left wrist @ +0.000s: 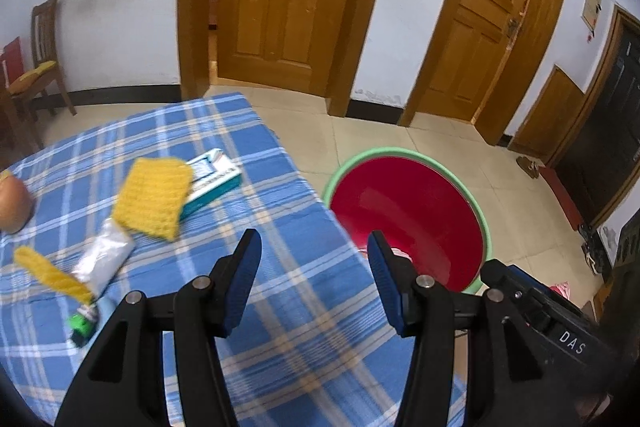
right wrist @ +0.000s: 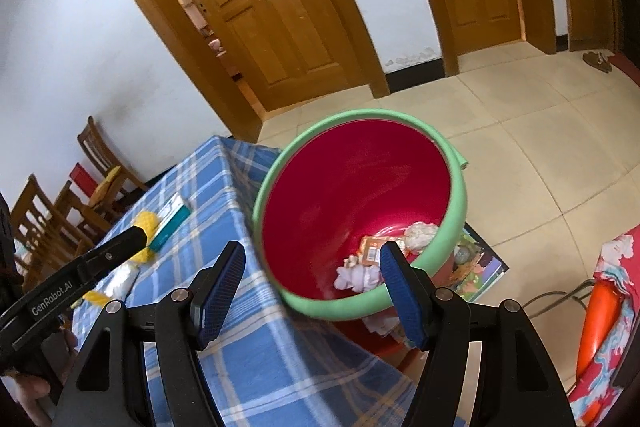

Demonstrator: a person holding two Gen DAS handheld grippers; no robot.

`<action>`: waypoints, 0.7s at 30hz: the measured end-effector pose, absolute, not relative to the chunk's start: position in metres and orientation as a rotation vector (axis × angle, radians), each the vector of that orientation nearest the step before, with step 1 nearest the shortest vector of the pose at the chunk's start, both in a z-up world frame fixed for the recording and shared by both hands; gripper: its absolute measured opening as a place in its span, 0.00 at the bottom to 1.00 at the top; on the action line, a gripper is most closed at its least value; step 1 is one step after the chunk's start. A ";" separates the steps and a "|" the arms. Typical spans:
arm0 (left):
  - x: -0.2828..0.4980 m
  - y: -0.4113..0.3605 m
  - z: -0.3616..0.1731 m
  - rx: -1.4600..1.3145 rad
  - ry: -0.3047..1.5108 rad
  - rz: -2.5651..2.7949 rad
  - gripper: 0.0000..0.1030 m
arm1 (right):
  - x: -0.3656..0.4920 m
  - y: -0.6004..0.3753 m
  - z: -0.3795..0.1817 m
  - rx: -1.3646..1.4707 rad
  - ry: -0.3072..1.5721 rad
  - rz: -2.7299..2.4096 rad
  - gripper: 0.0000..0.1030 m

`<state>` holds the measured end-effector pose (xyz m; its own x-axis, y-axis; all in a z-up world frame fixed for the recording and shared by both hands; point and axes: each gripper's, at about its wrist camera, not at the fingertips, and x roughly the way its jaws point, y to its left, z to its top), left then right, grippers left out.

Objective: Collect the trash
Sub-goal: 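Move both open tools back over the table, then grasp the yellow foam fruit net with the left tool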

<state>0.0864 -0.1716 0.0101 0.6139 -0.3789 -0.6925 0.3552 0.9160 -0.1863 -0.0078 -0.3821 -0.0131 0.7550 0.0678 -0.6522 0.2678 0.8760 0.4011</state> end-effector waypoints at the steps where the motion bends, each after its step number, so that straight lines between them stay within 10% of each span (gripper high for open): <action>1: 0.085 -0.165 0.012 -0.038 0.803 -0.412 0.54 | -0.008 -0.379 -0.012 0.498 0.713 -0.108 0.69; 21: 0.081 -0.048 0.010 -0.173 0.785 -0.088 0.59 | -0.011 -0.322 -0.005 0.433 0.734 -0.010 0.69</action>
